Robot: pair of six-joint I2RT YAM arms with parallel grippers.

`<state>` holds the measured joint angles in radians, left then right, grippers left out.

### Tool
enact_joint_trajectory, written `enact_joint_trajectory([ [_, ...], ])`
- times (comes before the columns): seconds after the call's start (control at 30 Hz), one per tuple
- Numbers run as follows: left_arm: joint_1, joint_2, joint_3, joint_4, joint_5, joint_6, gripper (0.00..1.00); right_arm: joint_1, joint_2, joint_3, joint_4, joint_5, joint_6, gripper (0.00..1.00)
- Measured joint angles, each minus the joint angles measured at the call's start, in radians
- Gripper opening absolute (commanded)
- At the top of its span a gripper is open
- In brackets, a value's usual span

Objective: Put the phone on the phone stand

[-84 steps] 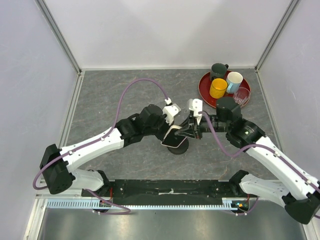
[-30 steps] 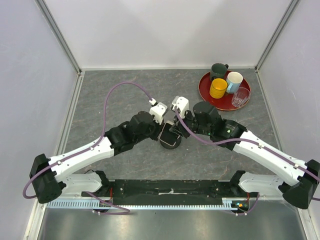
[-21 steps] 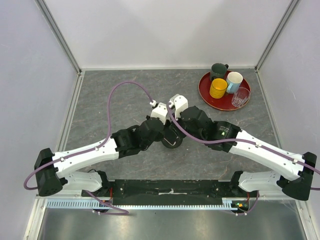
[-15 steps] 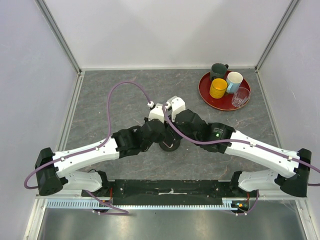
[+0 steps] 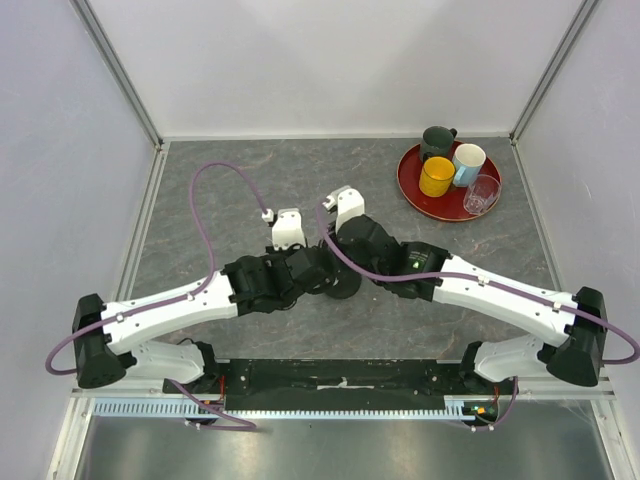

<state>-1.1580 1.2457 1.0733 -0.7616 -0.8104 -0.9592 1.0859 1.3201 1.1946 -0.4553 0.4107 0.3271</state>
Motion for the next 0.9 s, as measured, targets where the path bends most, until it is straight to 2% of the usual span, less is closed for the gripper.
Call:
enact_joint_trajectory([
  [0.07, -0.004, -0.021, 0.014, -0.054, -0.005, -0.036, 0.02, -0.028, 0.006, -0.004, -0.002, 0.075, 0.003, 0.0],
  [0.13, -0.005, -0.048, 0.018, -0.088, -0.003, -0.054, 0.07, -0.057, 0.006, -0.005, -0.016, 0.137, 0.002, 0.0],
  [0.23, -0.005, -0.092, 0.015, -0.117, 0.011, -0.06, 0.23, -0.075, 0.006, -0.005, -0.027, 0.171, -0.004, 0.0],
  [0.27, -0.005, -0.116, 0.005, -0.112, 0.019, -0.06, 0.33, -0.076, 0.005, -0.005, -0.027, 0.168, -0.008, 0.0],
  [0.4, -0.005, -0.277, -0.097, -0.054, 0.066, -0.01, 0.54, -0.09, -0.004, -0.01, -0.024, 0.135, -0.021, 0.0],
  [0.5, -0.003, -0.385, -0.167, 0.031, 0.129, 0.072, 0.6, -0.112, -0.029, -0.026, -0.019, 0.093, -0.017, 0.16],
  [0.53, 0.002, -0.406, -0.183, 0.066, 0.16, 0.103, 0.6, -0.116, -0.037, -0.032, -0.02, 0.084, -0.016, 0.31],
  [0.6, 0.017, -0.42, -0.193, 0.122, 0.22, 0.154, 0.6, -0.126, -0.06, -0.048, -0.024, 0.072, -0.005, 0.42],
  [0.63, 0.031, -0.413, -0.192, 0.157, 0.258, 0.179, 0.59, -0.132, -0.07, -0.051, -0.041, 0.072, -0.006, 0.55],
  [0.73, 0.073, -0.364, -0.188, 0.22, 0.36, 0.222, 0.58, -0.142, -0.081, -0.063, -0.087, 0.065, 0.007, 0.63],
  [0.9, 0.145, -0.274, -0.191, 0.296, 0.537, 0.256, 0.59, -0.159, -0.1, -0.1, -0.126, 0.034, 0.01, 0.69],
])
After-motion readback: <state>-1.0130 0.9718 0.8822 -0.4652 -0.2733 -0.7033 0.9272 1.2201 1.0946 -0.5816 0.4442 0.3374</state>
